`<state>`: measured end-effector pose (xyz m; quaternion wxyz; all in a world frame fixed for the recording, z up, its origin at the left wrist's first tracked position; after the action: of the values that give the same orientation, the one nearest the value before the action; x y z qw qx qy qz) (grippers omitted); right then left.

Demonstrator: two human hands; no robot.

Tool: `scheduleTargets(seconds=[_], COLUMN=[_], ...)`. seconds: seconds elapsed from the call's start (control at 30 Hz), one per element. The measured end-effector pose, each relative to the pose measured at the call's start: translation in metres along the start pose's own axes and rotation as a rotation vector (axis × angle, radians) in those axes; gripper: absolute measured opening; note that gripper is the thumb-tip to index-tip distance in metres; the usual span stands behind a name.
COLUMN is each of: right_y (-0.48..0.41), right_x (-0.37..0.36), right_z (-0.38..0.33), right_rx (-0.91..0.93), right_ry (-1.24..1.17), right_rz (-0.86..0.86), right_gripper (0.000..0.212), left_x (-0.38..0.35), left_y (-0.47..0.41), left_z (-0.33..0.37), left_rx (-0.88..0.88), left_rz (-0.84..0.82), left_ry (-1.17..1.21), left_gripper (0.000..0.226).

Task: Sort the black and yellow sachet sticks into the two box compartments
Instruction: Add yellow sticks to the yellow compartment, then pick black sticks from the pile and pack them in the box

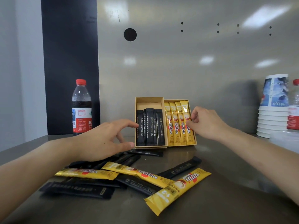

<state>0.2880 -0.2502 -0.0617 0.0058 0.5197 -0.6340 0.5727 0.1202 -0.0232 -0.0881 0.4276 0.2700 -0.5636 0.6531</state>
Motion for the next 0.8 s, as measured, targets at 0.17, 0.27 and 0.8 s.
scheduleTargets(seconds=[0.17, 0.27, 0.8], right_y=[-0.002, -0.003, 0.004], right_x=[-0.002, -0.003, 0.035], right_z=[0.004, 0.008, -0.048], right_rx=[-0.026, -0.058, 0.387], right_ry=[-0.012, -0.021, 0.215], right_rz=[-0.005, -0.009, 0.32], right_gripper=[0.017, 0.021, 0.024], left_x=[0.005, 0.008, -0.002], left_y=[0.0, 0.0, 0.001], left_z=[0.002, 0.005, -0.019], left_rx=[-0.001, -0.023, 0.025], left_rz=[0.036, 0.055, -0.102], left_ry=[0.007, 0.014, -0.12], left_gripper=[0.049, 0.048, 0.034])
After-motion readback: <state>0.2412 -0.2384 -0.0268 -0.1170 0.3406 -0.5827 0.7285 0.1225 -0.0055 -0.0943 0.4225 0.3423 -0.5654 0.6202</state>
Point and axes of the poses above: each hand's wrist, its own y-axis away from the middle knuckle, its own x-axis out of the back of the hand, z = x × y, the point moved 8 cm from there along -y, towards the middle knuckle, and after that the axes turned 10 degrees about z, right-handed, at the moved point
